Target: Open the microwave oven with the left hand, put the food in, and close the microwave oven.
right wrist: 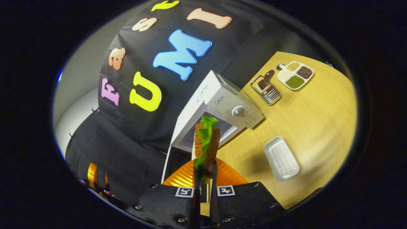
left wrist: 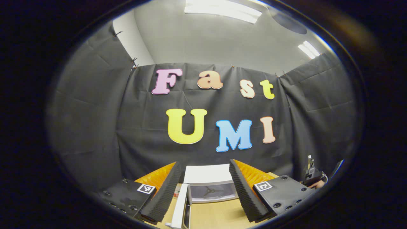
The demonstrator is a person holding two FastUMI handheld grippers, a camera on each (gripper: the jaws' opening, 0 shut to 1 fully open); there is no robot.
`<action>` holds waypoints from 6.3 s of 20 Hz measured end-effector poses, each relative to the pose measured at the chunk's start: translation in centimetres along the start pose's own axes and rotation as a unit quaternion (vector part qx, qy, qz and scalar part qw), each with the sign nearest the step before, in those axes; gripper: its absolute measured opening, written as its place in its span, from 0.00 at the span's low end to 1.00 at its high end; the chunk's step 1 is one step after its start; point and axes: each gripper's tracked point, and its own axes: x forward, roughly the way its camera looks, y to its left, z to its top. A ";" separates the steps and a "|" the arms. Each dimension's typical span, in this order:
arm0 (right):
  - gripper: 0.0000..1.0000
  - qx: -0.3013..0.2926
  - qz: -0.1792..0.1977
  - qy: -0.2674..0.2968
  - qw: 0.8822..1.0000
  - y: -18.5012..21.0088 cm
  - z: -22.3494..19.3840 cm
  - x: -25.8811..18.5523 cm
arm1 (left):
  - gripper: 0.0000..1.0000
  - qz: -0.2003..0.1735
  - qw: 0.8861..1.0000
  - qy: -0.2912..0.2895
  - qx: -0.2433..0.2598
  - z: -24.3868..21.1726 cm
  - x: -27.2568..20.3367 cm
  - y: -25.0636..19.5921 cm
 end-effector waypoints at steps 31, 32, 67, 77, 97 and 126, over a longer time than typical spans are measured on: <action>0.12 0.165 -0.057 -0.112 0.978 -4.0 0.9 30.9 | 0.94 0.125 0.991 0.052 0.015 -2.9 2.2 11.0; 0.12 0.174 -0.060 -0.120 0.976 -4.2 1.0 31.9 | 0.94 0.126 0.990 0.059 0.015 -3.3 2.3 10.9; 0.96 -0.259 -0.175 -0.110 0.943 3.3 0.2 13.7 | 0.95 0.029 0.997 0.065 -0.014 -7.0 0.6 6.9; 0.96 -0.413 -0.184 -0.229 0.862 12.4 5.2 -4.1 | 0.94 -0.002 0.998 0.062 -0.021 -7.9 -0.1 4.7; 0.96 -0.448 -0.135 -0.279 0.839 17.0 5.5 -9.8 | 0.04 0.027 0.978 0.203 0.043 -19.8 -9.5 8.3; 0.96 -0.459 -0.150 -0.274 0.831 14.2 12.7 -7.9 | 0.07 -0.013 0.962 0.271 -0.011 -29.0 -5.4 -2.5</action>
